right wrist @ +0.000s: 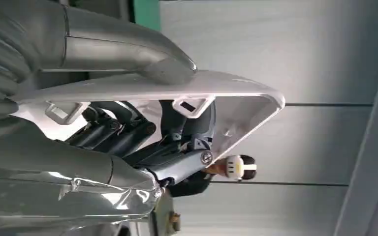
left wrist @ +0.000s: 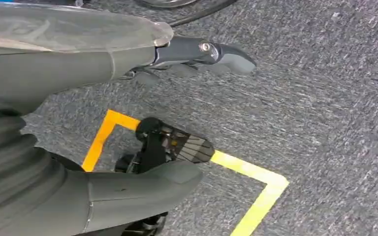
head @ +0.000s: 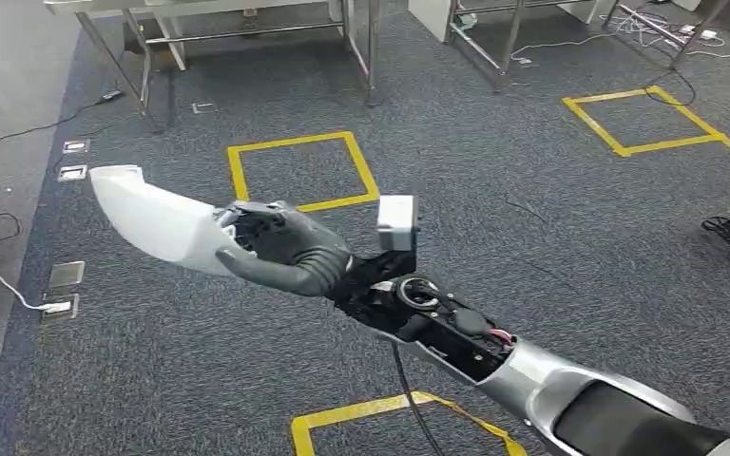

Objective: Take the parts from the cabinet and place them on the table.

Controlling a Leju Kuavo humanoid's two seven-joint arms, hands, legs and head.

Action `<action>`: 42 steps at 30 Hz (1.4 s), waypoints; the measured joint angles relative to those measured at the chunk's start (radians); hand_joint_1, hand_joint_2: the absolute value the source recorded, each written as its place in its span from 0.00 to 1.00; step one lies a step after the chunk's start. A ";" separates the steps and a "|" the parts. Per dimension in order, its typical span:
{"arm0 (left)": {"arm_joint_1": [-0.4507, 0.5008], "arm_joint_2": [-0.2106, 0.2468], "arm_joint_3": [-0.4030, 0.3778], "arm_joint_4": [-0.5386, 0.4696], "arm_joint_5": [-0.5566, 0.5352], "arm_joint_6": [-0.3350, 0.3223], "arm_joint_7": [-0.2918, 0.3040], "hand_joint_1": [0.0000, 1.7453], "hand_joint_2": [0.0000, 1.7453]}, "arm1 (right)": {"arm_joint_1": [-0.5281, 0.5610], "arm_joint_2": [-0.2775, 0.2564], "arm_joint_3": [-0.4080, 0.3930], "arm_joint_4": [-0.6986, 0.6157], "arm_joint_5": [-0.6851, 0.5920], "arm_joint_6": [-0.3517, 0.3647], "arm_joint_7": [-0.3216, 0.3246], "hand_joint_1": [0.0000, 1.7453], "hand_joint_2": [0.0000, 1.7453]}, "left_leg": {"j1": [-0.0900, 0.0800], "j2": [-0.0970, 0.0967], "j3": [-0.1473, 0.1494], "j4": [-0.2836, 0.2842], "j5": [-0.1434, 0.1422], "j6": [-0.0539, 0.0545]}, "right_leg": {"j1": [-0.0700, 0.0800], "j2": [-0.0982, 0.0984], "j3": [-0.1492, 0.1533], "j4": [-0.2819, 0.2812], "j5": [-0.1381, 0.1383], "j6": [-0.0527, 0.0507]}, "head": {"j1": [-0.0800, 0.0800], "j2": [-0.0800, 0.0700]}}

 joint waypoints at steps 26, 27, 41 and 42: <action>0.005 0.010 0.002 0.000 0.017 0.001 -0.007 0.00 1.00 | 0.066 -0.058 -0.059 -0.195 -0.009 0.021 0.008 1.00 1.00 | 0.000 0.000 0.000 0.000 0.000 0.000 | 0.000 0.000 0.000 0.000 0.000 0.000 | 0.000 0.000; 0.005 0.010 0.003 0.000 0.019 0.002 -0.007 0.00 1.00 | 0.068 -0.058 -0.059 -0.197 -0.011 0.024 0.008 1.00 1.00 | 0.000 0.000 0.000 0.000 0.000 0.000 | 0.000 0.000 0.000 0.000 0.000 0.000 | 0.000 0.000; 0.006 0.011 0.015 0.000 0.034 0.022 0.001 0.00 1.00 | 0.075 -0.059 -0.060 -0.203 -0.012 0.045 0.009 1.00 1.00 | 0.000 0.000 0.000 0.000 0.000 0.000 | 0.000 0.000 0.000 0.000 0.000 0.000 | 0.000 0.000; 0.006 0.011 0.016 0.000 0.034 0.022 0.001 0.00 1.00 | 0.075 -0.059 -0.060 -0.203 -0.011 0.045 0.009 1.00 1.00 | 0.000 0.000 0.000 0.000 0.000 0.000 | 0.000 0.000 0.000 0.000 0.000 0.000 | 0.000 0.000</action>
